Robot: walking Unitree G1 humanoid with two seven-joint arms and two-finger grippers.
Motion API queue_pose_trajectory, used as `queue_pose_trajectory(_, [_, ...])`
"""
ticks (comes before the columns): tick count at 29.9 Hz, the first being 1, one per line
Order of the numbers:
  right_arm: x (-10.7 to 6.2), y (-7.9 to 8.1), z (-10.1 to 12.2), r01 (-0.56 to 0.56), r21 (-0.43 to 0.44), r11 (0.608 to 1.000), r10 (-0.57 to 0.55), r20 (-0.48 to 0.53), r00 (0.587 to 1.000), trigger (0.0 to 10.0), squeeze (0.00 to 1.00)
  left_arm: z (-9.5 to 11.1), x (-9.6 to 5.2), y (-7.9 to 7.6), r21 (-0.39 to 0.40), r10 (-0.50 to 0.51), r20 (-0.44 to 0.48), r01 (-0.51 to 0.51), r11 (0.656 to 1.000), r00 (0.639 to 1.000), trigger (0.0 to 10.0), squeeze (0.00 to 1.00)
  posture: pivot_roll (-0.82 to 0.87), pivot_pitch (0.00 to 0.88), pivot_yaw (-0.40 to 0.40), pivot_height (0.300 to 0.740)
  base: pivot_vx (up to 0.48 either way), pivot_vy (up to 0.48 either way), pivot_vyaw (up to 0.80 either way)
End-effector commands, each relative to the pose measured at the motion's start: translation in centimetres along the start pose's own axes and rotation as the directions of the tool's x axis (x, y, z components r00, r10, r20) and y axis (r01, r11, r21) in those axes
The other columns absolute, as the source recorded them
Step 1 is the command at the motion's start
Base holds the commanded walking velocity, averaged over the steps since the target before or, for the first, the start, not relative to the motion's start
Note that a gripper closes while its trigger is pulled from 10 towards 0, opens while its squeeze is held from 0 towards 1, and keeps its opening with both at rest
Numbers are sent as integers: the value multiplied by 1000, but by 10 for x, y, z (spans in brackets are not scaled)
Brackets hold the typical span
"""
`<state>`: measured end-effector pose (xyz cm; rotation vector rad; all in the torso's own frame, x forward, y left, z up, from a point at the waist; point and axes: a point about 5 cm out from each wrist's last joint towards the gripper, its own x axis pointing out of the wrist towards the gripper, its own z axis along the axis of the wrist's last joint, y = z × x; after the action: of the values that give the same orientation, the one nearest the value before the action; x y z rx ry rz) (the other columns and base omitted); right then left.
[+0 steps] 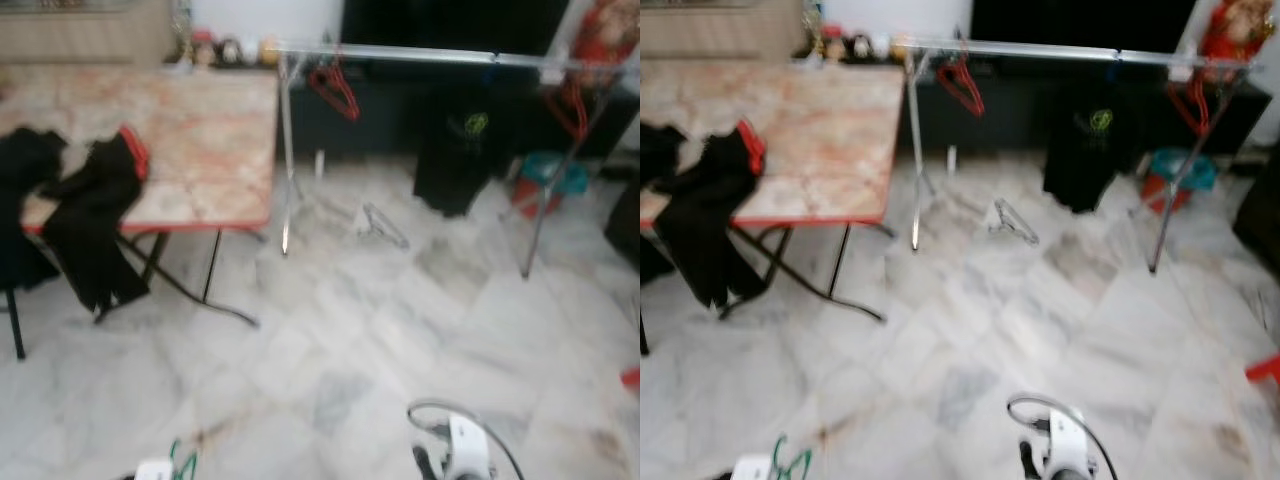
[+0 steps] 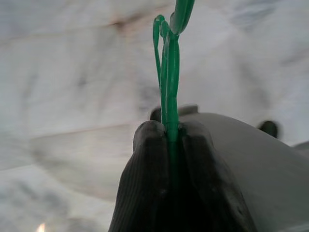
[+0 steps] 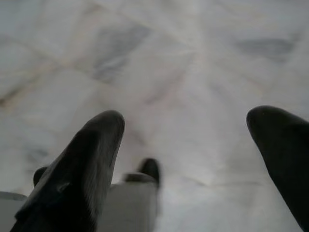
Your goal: Hang hanger
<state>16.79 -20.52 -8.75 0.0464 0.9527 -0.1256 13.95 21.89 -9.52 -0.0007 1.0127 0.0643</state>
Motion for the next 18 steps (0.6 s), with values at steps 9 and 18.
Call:
queue_pose_trajectory(9, [2, 9, 7, -5, -4, 1000, 5, 20, 1000, 10000, 0, -1, -2, 9, 16, 22, -9, -22, 1000, 1000, 10000, 0, -2, 0, -31, 736, 0, -408, 0])
queue_pose_trajectory(18, [2, 8, 7, 4, -17, 1000, -3, 18, 1000, 10000, 0, 0, -1, 9, -28, 29, 3, -29, 999, 1000, 10000, 0, 10, 0, -40, 736, 0, 0, 0])
